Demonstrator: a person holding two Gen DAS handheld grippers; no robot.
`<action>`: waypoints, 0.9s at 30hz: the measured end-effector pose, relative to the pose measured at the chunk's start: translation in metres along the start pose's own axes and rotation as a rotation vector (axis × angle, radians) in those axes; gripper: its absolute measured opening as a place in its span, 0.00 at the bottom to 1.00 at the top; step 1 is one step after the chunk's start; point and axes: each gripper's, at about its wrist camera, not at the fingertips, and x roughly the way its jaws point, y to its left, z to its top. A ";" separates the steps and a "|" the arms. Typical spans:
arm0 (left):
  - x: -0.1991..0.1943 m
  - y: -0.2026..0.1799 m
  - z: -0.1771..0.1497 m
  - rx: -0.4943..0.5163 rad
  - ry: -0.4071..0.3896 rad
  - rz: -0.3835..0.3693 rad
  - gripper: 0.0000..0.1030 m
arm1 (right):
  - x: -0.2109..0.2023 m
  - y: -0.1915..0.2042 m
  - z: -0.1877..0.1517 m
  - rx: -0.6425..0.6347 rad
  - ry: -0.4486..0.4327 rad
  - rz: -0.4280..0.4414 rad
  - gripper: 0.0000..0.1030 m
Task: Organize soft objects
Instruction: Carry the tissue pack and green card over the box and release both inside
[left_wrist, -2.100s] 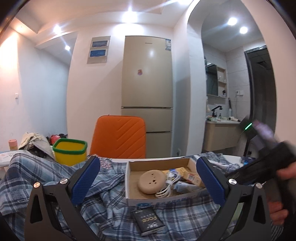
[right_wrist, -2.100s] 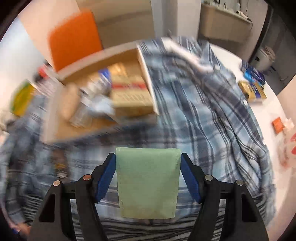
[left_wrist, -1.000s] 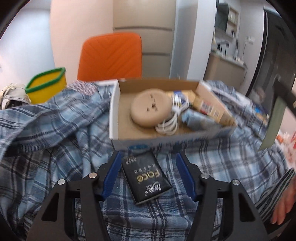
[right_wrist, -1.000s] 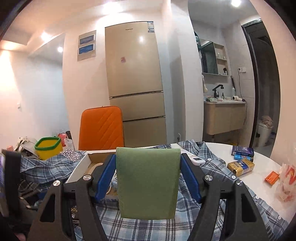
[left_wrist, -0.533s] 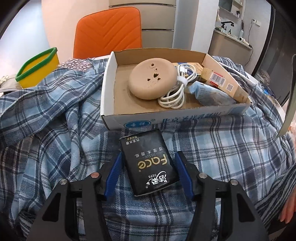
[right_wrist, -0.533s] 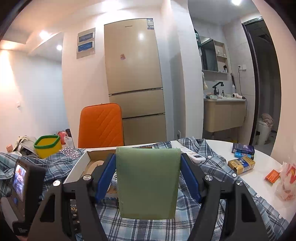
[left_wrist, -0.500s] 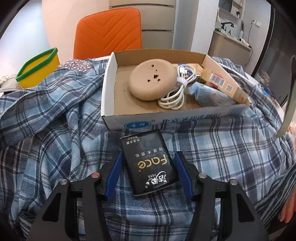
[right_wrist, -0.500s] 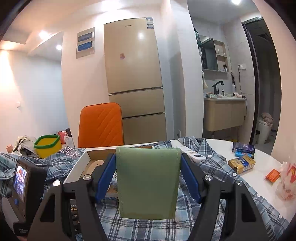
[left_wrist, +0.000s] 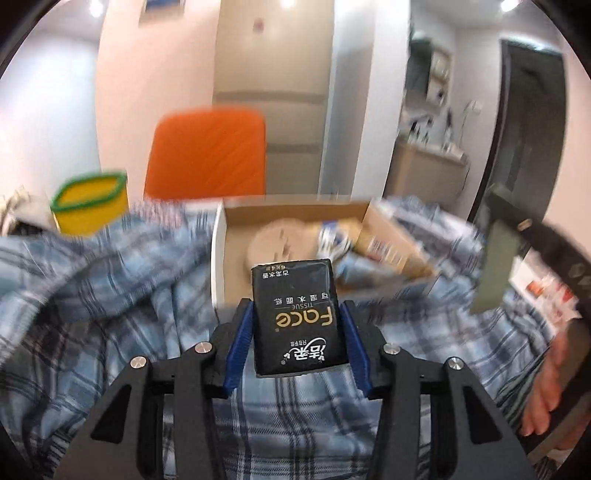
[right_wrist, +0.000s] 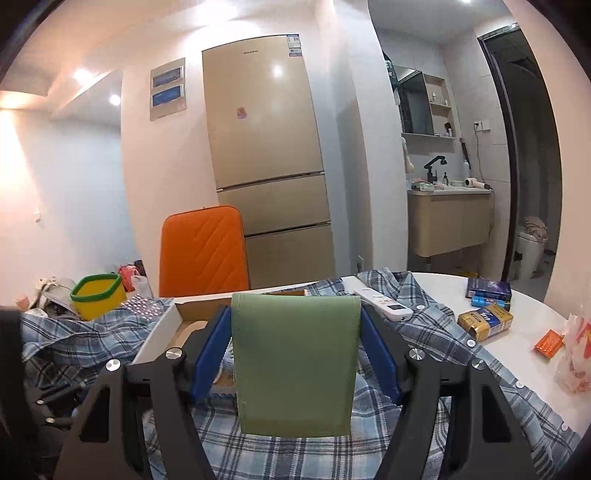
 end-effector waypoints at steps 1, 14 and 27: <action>-0.006 -0.003 0.002 0.010 -0.040 -0.001 0.45 | -0.001 -0.001 0.000 0.003 -0.004 0.006 0.69; -0.056 -0.008 0.011 0.054 -0.260 0.071 0.45 | -0.013 0.003 0.000 -0.011 -0.055 0.036 0.69; -0.070 -0.018 0.077 0.083 -0.327 0.068 0.45 | -0.027 -0.004 0.035 -0.002 -0.079 0.062 0.69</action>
